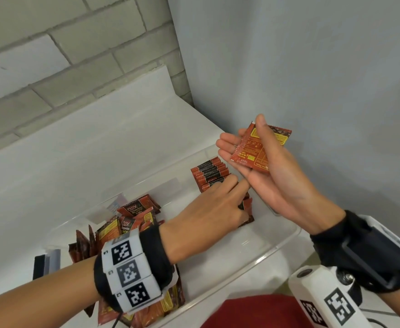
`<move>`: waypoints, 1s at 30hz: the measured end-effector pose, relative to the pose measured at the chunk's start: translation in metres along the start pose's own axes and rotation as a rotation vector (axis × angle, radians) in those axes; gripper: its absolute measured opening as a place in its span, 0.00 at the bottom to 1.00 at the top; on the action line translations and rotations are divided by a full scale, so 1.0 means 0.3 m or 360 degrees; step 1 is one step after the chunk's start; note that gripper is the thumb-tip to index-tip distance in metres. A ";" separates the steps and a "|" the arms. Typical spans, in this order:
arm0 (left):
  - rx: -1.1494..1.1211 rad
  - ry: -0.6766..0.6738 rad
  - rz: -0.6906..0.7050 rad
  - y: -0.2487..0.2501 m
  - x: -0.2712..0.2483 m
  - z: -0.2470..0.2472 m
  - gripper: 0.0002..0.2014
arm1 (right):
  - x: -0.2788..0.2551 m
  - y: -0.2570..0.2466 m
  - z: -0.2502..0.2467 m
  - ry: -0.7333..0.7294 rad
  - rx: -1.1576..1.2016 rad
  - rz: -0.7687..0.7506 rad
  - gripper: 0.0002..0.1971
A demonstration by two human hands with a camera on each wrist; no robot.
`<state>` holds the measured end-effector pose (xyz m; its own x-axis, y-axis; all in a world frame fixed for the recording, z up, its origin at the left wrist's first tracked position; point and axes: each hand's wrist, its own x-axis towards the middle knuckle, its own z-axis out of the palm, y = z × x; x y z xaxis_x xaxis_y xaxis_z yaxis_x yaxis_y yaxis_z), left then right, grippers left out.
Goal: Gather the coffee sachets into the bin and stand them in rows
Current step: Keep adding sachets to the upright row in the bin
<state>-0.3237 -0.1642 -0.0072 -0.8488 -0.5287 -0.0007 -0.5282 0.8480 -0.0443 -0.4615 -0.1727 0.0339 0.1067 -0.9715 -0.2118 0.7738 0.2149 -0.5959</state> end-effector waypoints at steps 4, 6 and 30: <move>0.0053 0.0010 -0.0029 -0.001 -0.003 -0.010 0.04 | 0.000 -0.001 -0.002 -0.0002 -0.0028 0.0008 0.28; 0.0024 0.0045 -0.0008 -0.002 -0.001 -0.004 0.09 | 0.003 -0.002 -0.006 -0.0007 -0.0002 0.0022 0.23; -0.1981 0.0206 -0.0721 -0.187 -0.073 -0.210 0.34 | 0.019 0.021 -0.064 -0.0535 -0.0644 -0.0304 0.10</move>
<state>-0.2772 -0.1979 0.0582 -0.5532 -0.8227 -0.1310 -0.3734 0.1042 0.9218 -0.4680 -0.1749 0.0140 0.2324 -0.9612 0.1485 0.5048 -0.0113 -0.8632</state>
